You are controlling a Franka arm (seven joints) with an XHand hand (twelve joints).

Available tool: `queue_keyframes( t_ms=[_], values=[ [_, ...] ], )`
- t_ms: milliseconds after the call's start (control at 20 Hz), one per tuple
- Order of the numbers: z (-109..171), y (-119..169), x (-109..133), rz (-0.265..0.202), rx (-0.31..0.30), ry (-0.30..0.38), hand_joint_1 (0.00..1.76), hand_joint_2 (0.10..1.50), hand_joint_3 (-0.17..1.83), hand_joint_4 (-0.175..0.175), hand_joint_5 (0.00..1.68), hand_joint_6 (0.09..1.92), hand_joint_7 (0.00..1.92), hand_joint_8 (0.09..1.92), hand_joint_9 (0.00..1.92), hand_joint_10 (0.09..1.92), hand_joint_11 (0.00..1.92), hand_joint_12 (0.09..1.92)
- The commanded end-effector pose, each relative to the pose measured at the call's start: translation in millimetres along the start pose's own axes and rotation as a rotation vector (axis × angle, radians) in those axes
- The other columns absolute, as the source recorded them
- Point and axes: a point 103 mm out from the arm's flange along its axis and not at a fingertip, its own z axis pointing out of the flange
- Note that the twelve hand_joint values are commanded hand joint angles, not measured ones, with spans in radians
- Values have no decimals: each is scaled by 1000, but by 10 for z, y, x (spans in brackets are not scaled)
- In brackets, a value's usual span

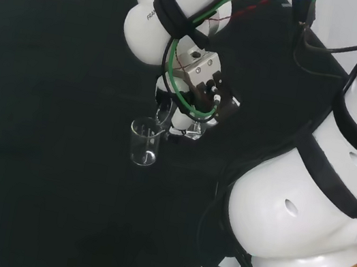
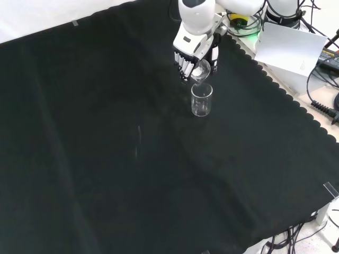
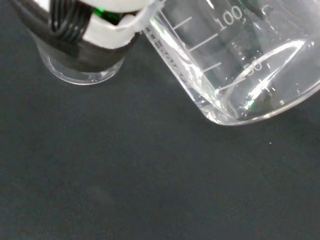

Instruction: Pour the water from the handheld beaker into the one on the table.

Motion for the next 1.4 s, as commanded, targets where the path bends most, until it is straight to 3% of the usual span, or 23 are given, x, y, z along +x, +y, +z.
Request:
queue_keyframes(
  t_ms=[50, 1000, 1400],
  values=[
    [-39, 5, 40, 2, 27, -60, 1316, 1032, -175, -175, 1412, 247, 1463, 224, 1765, 87, 1420, 616],
    [-227, 89, 112, 29, 144, -199, 1315, 1033, -175, -175, 1408, 254, 1458, 234, 1765, 87, 1428, 611],
    [-292, 86, 126, 40, 164, -241, 1315, 1033, -175, -175, 1405, 259, 1455, 239, 1764, 87, 1427, 606]
  ],
)
